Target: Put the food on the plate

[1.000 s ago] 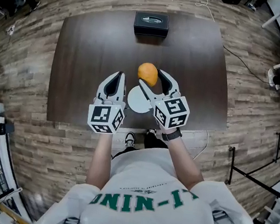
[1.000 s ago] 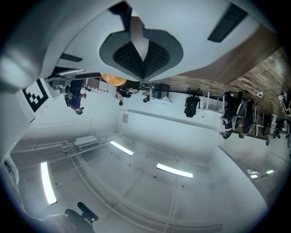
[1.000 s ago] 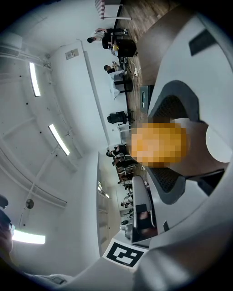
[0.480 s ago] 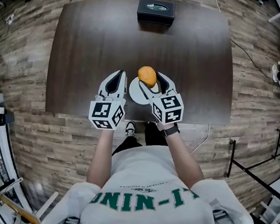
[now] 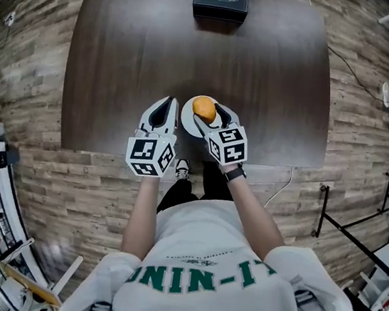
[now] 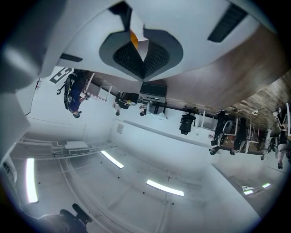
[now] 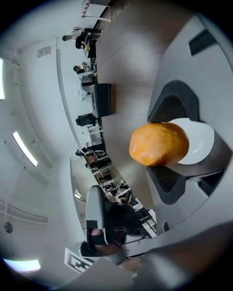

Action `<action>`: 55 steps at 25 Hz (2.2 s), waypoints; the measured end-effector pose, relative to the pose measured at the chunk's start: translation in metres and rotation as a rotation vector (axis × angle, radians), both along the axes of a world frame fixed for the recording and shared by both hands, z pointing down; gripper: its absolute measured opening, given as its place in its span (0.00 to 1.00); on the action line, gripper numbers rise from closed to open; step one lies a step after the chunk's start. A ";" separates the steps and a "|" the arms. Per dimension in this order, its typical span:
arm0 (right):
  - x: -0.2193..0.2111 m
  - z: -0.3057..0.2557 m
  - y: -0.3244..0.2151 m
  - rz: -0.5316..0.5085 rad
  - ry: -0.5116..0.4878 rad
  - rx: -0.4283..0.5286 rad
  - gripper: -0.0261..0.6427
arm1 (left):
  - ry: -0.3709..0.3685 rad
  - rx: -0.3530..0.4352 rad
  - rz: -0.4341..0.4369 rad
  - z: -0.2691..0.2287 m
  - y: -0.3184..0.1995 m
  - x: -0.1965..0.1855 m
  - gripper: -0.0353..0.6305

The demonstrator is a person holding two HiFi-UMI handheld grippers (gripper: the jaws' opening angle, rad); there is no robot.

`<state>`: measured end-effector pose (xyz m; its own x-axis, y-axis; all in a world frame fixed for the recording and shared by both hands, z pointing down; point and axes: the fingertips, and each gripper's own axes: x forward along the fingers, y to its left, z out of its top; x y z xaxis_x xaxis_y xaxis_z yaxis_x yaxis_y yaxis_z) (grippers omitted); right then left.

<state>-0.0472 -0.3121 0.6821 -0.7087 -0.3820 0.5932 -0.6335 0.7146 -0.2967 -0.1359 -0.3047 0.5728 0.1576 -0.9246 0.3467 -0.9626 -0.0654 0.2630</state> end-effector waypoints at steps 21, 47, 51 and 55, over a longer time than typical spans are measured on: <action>-0.013 0.081 0.004 -0.033 0.186 -0.039 0.56 | -0.041 -0.028 0.001 0.025 0.003 -0.017 0.07; 0.045 -0.100 -0.045 0.217 -0.082 0.214 0.53 | -0.102 0.127 0.038 -0.059 -0.015 -0.007 0.07; 0.056 -0.156 -0.050 0.247 -0.145 0.308 0.46 | -0.120 0.178 0.056 -0.086 -0.019 0.004 0.07; 0.070 -0.205 -0.055 0.287 -0.167 0.427 0.37 | -0.102 0.215 0.055 -0.111 -0.022 0.010 0.07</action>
